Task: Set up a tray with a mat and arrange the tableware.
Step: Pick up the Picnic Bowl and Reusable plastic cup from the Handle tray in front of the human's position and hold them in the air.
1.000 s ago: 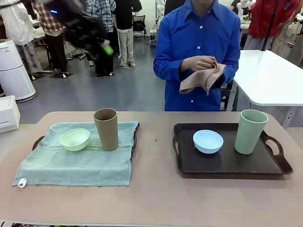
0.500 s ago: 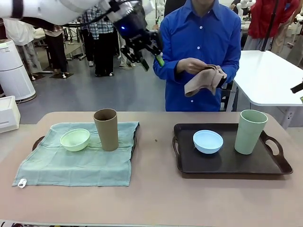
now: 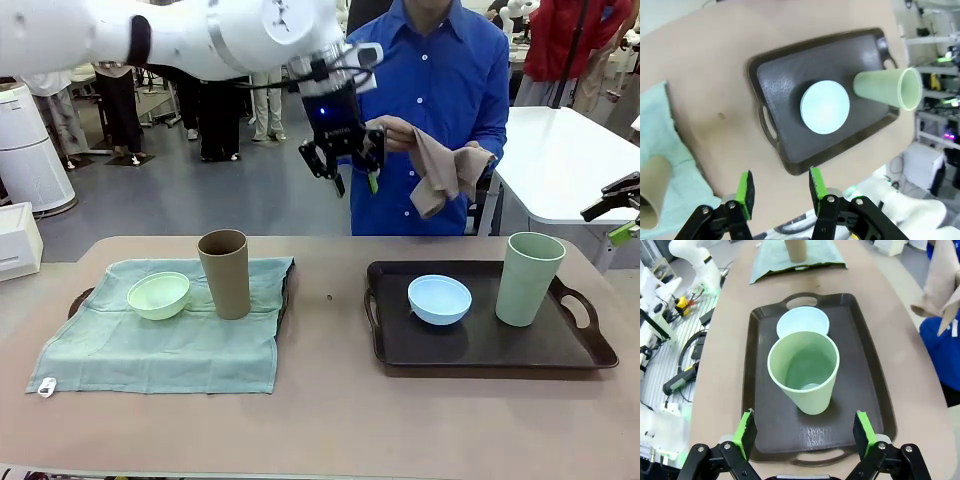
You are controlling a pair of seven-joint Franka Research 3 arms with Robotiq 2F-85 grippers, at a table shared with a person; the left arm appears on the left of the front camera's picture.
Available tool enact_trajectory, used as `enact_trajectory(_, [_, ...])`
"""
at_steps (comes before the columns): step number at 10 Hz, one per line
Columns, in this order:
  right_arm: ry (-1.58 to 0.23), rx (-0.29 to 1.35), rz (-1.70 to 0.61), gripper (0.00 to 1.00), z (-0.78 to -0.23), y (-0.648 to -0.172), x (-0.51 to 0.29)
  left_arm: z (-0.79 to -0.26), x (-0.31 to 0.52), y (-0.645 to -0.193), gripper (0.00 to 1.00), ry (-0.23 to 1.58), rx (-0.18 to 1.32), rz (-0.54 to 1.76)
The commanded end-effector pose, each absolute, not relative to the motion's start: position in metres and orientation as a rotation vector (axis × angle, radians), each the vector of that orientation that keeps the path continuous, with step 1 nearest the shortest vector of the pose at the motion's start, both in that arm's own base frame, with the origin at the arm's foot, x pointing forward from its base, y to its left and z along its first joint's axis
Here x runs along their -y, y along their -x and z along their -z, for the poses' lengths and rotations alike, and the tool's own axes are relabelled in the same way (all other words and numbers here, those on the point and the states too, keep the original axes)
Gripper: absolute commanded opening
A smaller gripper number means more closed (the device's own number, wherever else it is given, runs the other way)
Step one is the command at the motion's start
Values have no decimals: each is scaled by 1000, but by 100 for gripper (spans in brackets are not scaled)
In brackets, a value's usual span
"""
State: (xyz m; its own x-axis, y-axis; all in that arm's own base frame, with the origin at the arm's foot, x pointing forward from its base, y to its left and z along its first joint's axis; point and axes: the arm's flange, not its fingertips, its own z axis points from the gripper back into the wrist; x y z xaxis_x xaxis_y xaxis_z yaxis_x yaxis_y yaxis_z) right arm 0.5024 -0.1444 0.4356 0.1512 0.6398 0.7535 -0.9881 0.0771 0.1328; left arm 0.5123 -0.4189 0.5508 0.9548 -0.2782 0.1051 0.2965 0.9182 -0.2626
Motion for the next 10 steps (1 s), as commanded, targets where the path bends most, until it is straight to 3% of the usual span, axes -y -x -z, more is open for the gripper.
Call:
enact_trajectory(1, [-742, 553, -1349, 100, -431, -505, 150, -545, 437, -523, 59, 247, 27, 298])
enact_trajectory(9, [-744, 579, -1329, 100, -429, -503, 145, -534, 431, -519, 59, 270, 38, 308])
enact_trajectory(10, [-735, 643, -1329, 100, -409, -509, 148, -526, 461, -507, 59, 231, 105, 308])
